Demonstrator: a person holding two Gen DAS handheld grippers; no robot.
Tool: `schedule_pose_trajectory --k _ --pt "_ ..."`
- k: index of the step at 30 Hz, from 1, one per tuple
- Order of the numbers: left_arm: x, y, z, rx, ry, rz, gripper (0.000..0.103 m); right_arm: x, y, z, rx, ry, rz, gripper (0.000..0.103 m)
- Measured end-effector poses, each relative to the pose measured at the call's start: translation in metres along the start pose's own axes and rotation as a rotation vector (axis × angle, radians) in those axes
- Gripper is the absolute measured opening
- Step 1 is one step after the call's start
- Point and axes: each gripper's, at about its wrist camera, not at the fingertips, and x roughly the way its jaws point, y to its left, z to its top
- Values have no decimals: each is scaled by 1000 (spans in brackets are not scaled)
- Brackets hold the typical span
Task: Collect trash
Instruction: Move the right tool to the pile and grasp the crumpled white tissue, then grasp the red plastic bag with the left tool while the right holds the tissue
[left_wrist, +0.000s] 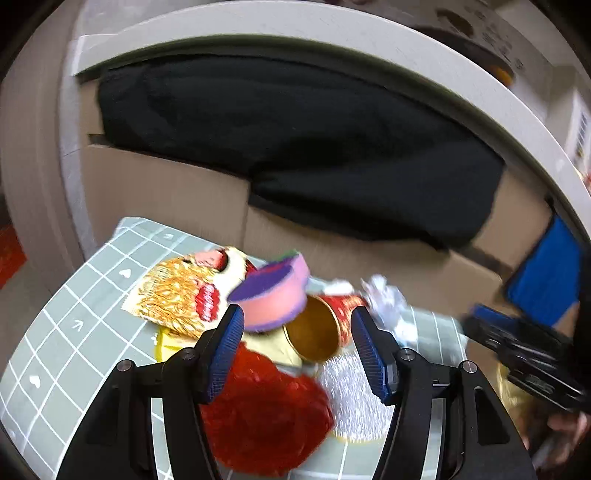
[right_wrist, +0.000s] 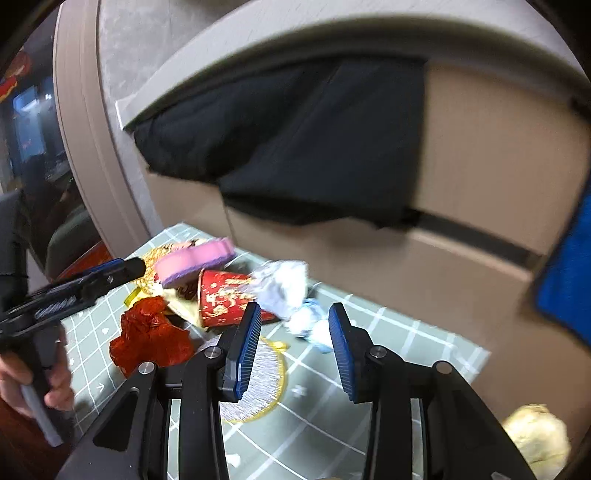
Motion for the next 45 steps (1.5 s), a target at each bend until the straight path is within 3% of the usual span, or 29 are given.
schedule_pose_trajectory --k 4,9,22,27,31,35,40,42,45 --pt "5 5 -3 -20 106 -119 61 33 16 -2 -63 29 -9 36" --pt "4 17 -4 -59 99 -38 61 61 25 -9 -134 44 -71 36" --pt "14 6 -15 -16 120 -26 61 125 8 -9 -117 146 -139 39" --pt "13 3 -15 1 100 -60 61 109 -2 -8 -59 133 -93 33" --pt "8 8 -12 -34 4 -142 61 82 -3 -4 -17 85 -80 32" --pt "13 6 -11 -56 -45 -171 61 56 -7 1 11 24 -79 32" --pt "36 -4 -10 -77 -14 -179 61 32 -12 -1 39 -20 -82 32" --pt "52 -4 -12 -100 23 -149 60 29 -14 -2 43 -22 -82 32" --pt "67 -5 -14 -105 67 -121 52 22 -18 -5 45 -31 -91 33"
